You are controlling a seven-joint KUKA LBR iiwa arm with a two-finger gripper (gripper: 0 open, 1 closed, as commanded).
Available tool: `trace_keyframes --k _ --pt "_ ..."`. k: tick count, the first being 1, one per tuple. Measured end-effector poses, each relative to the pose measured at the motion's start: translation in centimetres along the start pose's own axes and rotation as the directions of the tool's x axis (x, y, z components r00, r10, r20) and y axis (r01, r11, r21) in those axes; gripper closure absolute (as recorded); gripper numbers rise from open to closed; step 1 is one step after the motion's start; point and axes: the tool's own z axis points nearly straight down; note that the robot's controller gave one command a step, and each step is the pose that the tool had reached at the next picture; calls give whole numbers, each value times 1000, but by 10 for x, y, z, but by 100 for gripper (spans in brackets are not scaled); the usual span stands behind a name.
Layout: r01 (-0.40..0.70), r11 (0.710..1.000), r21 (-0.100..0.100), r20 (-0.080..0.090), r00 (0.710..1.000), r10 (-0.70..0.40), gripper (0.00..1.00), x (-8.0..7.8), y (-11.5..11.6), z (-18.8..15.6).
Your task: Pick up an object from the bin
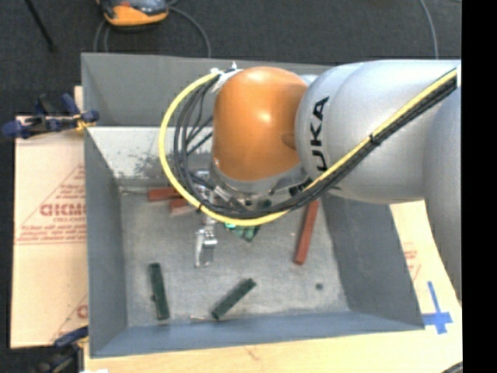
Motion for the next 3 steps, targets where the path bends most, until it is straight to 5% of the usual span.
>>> trace_keyframes --k 1,2,3 --pt "-4 1000 -1 8 1000 4 0 -2 -1 -5" --pt "103 995 -2 14 995 -103 0 8 -22 14" --pt "222 975 3 13 975 -222 0 12 -57 73"
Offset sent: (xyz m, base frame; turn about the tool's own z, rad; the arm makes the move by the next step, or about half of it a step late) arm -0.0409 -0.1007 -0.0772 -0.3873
